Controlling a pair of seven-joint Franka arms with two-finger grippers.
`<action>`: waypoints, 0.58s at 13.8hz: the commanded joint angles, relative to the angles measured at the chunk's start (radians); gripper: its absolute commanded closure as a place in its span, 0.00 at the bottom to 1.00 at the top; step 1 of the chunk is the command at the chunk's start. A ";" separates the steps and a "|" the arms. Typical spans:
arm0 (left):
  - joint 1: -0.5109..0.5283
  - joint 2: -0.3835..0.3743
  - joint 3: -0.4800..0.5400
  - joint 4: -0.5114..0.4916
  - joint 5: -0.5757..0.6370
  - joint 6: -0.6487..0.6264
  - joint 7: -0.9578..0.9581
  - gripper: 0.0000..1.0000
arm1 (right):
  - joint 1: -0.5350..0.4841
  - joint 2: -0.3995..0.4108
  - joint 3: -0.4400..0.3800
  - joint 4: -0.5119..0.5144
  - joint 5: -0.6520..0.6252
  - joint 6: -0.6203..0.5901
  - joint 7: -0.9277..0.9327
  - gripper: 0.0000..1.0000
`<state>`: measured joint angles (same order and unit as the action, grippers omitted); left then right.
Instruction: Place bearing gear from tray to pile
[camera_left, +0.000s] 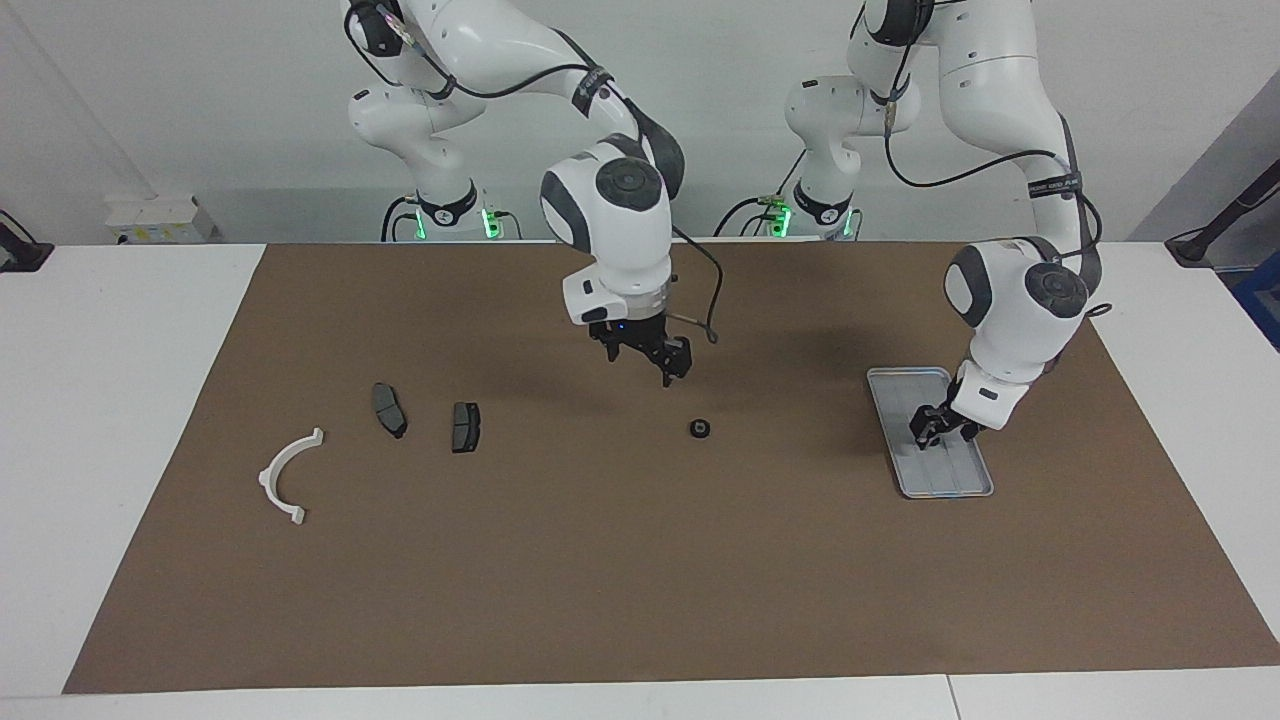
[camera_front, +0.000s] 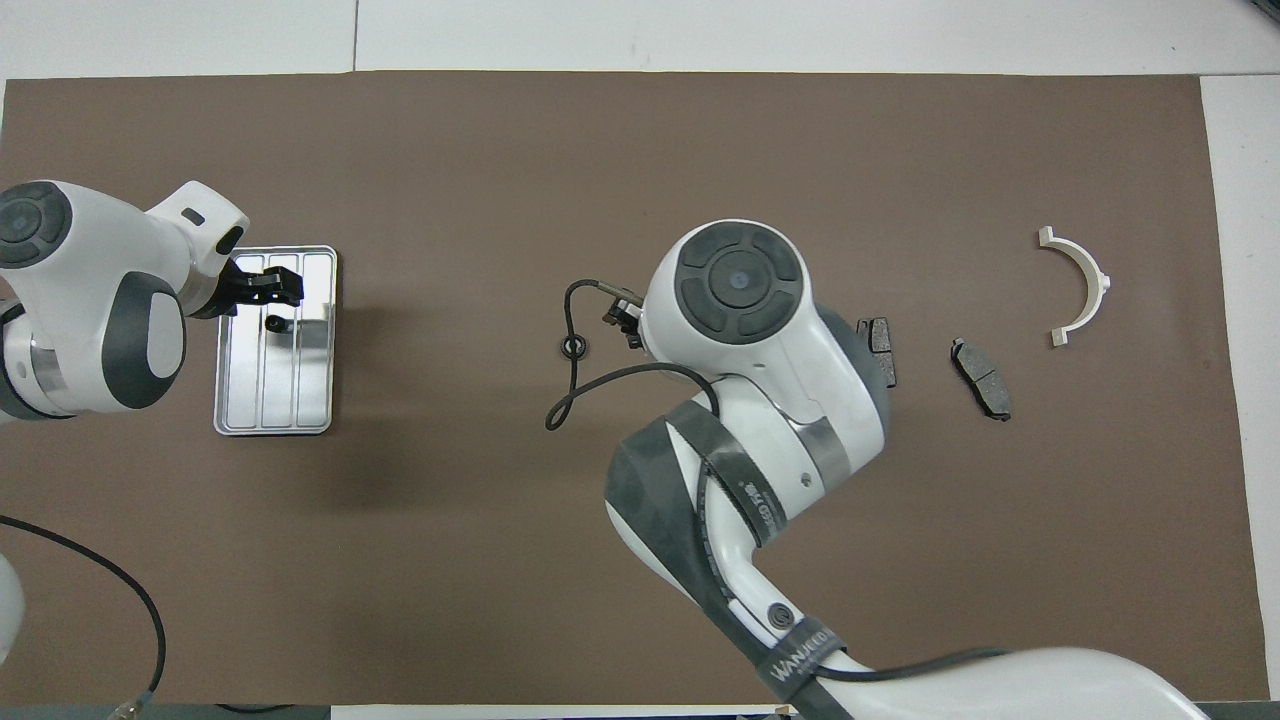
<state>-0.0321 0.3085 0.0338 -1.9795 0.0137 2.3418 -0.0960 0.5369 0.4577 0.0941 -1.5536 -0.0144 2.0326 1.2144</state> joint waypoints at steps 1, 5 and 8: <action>0.012 -0.012 -0.011 -0.047 0.006 0.039 0.001 0.27 | 0.035 0.159 -0.005 0.180 -0.039 -0.025 0.059 0.00; 0.001 -0.019 -0.011 -0.078 0.006 0.044 -0.033 0.28 | 0.078 0.240 -0.010 0.222 -0.071 -0.020 0.062 0.00; 0.003 -0.020 -0.011 -0.084 0.006 0.047 -0.044 0.33 | 0.110 0.309 -0.013 0.320 -0.075 -0.063 0.062 0.00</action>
<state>-0.0323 0.3085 0.0257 -2.0312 0.0137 2.3605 -0.1206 0.6219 0.7015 0.0899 -1.3427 -0.0691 2.0209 1.2561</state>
